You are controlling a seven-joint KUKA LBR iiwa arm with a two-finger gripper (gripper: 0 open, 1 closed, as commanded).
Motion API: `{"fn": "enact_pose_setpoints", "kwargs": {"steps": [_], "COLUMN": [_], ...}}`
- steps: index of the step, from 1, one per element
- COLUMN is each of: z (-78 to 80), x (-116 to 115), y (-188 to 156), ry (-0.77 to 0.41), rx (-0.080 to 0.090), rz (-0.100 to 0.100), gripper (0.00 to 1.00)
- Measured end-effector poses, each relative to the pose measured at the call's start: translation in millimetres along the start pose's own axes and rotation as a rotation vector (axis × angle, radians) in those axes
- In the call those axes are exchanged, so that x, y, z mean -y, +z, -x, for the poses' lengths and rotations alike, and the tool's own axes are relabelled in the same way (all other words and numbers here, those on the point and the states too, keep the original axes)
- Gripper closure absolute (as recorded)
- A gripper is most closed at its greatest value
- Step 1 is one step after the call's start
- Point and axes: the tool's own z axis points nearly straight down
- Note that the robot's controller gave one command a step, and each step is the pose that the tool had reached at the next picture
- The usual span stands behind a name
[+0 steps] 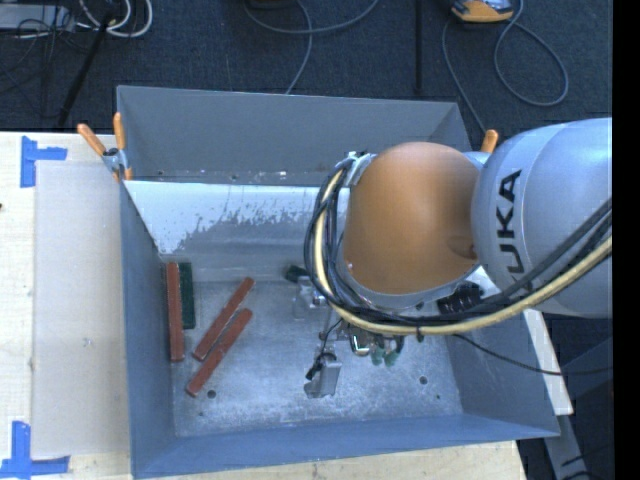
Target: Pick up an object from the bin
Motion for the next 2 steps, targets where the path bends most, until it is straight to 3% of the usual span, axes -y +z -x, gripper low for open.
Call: {"fn": "enact_pose_setpoints", "kwargs": {"steps": [1,2], "z": [21.1,70.3], "x": [89.9,185.6], "y": [160.4,166.2], "ry": [-0.059,-0.16], "rx": [0.001,0.013], "rz": [-0.001,-0.003], "gripper": [0.0,0.0]}}
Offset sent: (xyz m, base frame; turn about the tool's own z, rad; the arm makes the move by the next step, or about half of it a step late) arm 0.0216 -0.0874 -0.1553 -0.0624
